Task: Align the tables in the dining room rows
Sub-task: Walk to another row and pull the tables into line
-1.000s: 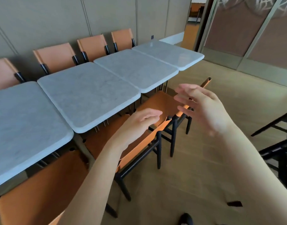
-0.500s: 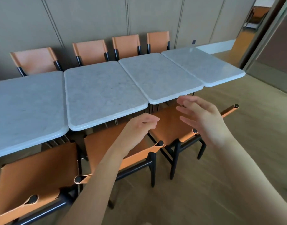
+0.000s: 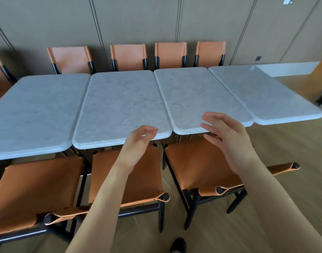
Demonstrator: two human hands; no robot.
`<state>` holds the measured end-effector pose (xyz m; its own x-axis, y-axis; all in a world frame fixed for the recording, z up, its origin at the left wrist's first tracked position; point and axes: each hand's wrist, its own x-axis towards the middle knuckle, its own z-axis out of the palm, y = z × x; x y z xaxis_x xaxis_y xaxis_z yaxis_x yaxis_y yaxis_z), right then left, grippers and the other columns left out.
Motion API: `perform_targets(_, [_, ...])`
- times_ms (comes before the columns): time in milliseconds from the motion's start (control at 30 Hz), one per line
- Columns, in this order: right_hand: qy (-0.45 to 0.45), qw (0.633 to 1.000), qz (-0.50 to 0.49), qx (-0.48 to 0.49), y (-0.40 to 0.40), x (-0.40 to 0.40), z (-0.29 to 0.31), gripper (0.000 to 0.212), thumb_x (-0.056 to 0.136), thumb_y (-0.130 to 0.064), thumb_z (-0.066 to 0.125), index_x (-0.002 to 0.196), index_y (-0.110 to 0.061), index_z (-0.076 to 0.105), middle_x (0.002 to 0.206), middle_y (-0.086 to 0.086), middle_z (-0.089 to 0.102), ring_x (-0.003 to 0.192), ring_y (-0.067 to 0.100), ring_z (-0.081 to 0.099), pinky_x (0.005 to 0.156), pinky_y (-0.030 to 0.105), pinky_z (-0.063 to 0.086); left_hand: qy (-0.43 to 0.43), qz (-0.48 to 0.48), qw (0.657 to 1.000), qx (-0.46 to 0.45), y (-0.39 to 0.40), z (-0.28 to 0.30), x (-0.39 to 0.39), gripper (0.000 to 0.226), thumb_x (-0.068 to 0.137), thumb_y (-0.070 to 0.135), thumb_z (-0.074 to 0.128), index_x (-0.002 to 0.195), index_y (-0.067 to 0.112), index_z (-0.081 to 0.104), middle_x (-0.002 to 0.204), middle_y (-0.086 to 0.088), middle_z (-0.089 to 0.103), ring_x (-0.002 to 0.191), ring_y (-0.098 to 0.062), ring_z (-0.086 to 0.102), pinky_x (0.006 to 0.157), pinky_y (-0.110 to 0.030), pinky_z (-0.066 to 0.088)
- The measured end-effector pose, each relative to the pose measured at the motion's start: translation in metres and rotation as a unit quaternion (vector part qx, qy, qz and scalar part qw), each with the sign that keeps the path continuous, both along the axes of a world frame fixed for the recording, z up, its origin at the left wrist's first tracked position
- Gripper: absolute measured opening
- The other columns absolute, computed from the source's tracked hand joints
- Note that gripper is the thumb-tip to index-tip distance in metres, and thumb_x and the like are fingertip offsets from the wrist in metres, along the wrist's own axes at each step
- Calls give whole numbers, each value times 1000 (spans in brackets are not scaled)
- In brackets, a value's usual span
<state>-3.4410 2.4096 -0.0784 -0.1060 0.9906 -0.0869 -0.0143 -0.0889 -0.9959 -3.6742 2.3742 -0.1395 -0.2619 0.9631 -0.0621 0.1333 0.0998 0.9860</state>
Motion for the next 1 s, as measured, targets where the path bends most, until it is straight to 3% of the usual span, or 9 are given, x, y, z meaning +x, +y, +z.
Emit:
perform_targets(267, [-4,1000,10,-19,105,49,-2,19,102,-24,57,110,-23,74,118,-9,73,111,8,69,105,40,51,-46,112,987,107,84,9,30,19,100,23,58,113,16,71,122,6,71,121,-13,63,112,-45,44])
perform_targets(633, [22,994,97,-44,176,78,-19,23,101,-20,55,117,-22,72,121,-8,73,110,6,70,105,40,52,-25,217,972,89,116,-3,72,21,87,34,58,100,32,74,115,13,71,120,-14,63,107,-43,48])
perform_targets(800, [27,989,136,-43,210,134,-15,23,101,-20,57,116,-24,73,120,-11,73,112,6,69,106,41,51,-25,284,952,114,135,2,124,21,87,36,57,100,32,73,117,11,71,120,-14,63,105,-41,48])
perform_targets(1000, [-13,983,183,-22,250,248,-11,21,100,-25,58,116,-28,72,124,-11,71,110,3,69,104,39,52,-40,281,952,115,178,-4,247,20,103,18,52,109,19,71,120,7,70,116,-10,66,106,-40,48])
